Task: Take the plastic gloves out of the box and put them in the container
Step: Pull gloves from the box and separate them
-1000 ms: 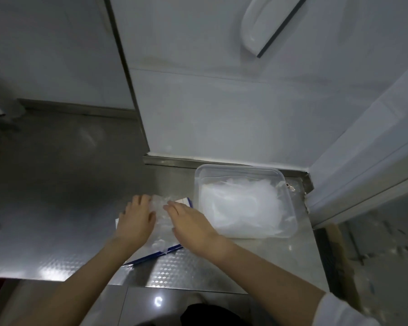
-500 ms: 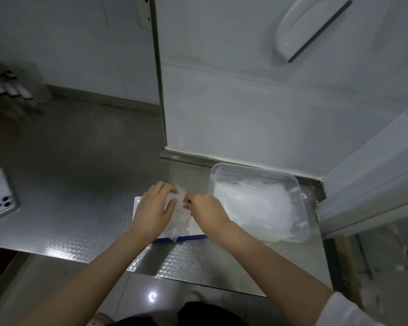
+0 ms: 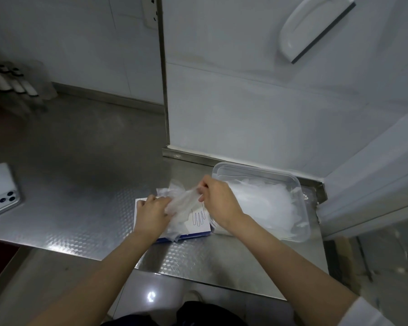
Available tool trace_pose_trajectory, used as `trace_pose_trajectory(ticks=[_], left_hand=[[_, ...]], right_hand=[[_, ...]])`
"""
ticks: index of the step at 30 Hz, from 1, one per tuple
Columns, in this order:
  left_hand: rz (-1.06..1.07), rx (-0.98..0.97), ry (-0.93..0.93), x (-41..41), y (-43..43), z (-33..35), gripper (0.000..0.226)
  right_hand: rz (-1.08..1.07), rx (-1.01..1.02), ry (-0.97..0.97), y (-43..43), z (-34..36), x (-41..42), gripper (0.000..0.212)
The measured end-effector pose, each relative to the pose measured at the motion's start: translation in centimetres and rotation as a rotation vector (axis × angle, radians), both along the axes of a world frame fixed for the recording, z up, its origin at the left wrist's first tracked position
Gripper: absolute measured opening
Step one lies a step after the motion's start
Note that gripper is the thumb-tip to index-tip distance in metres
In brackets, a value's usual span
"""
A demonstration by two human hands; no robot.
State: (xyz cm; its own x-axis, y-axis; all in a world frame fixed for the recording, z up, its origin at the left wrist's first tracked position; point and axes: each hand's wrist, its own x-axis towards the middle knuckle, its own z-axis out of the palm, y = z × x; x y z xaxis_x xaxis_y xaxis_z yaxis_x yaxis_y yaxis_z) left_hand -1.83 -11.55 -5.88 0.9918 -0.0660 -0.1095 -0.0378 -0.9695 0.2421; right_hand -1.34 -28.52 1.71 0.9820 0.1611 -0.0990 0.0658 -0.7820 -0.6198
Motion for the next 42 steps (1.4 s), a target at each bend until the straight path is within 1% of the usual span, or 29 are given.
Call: trace_pose_trajectory(ticks=[4, 6, 8, 9, 11, 12, 15, 17, 18, 20, 21, 23, 26, 30, 32, 37, 42], left_hand=[[-0.015, 0.034, 0.038, 0.3, -0.2, 0.5, 0.035], [-0.008, 0.025, 0.053, 0.4, -0.3, 0.7, 0.037], [0.004, -0.028, 0.063, 0.4, -0.3, 0.8, 0.038], [0.014, -0.077, 0.053, 0.3, -0.4, 1.0, 0.038], [0.02, -0.172, -0.004, 0.0, -0.5, 1.4, 0.037], [0.014, -0.213, -0.051, -0.1, -0.5, 1.7, 0.033], [-0.031, -0.328, -0.198, -0.3, -0.7, 2.7, 0.014], [-0.059, -0.383, -0.259, -0.2, -0.9, 3.2, 0.011], [-0.065, -0.401, -0.283, -0.2, -0.9, 3.5, 0.011], [-0.083, -0.43, -0.333, -0.1, -0.9, 3.7, 0.016], [-0.104, -0.428, -0.36, -0.1, -0.9, 3.8, 0.019], [-0.14, -0.397, -0.393, -0.1, -0.8, 3.9, 0.021], [-0.095, -0.377, -0.35, 0.0, -0.9, 3.9, 0.012], [-0.072, -0.32, -0.272, 0.1, -0.8, 3.2, 0.021], [-0.072, -0.292, -0.243, 0.1, -0.7, 2.8, 0.022], [-0.051, -0.228, -0.155, 0.1, -0.6, 2.0, 0.021], [-0.114, 0.033, 0.017, 0.1, -0.3, 1.2, 0.029]], right_hand=[[-0.073, 0.021, -0.025, -1.0, 0.8, 0.1, 0.017], [-0.048, -0.089, -0.059, -1.2, 1.1, 0.1, 0.017], [0.024, -0.194, -0.15, -1.4, 1.0, 0.0, 0.017], [0.08, -0.227, -0.204, -1.5, 1.0, -0.1, 0.025], [0.192, -0.278, -0.296, -1.3, 0.7, -0.2, 0.039], [0.239, -0.303, -0.326, -1.1, 0.5, -0.3, 0.041], [0.312, -0.374, -0.36, -0.3, 0.2, -0.2, 0.028], [0.305, -0.373, -0.408, 0.0, 0.1, 0.0, 0.016], [0.286, -0.36, -0.423, 0.0, 0.1, 0.1, 0.016], [0.258, -0.36, -0.346, 0.0, 0.3, 0.4, 0.027], [0.25, -0.36, -0.306, 0.0, 0.4, 0.4, 0.03], [0.226, -0.307, -0.304, -0.1, 0.5, 0.4, 0.031], [0.231, -0.266, -0.353, 0.0, 0.7, 0.1, 0.03], [0.236, -0.226, -0.439, 0.0, 0.6, -0.2, 0.018], [0.206, -0.199, -0.456, -0.1, 0.5, -0.3, 0.016], [0.103, -0.102, -0.299, -0.5, 1.0, -0.4, 0.025], [-0.07, 0.133, -0.211, -1.0, 2.9, -0.4, 0.017]])
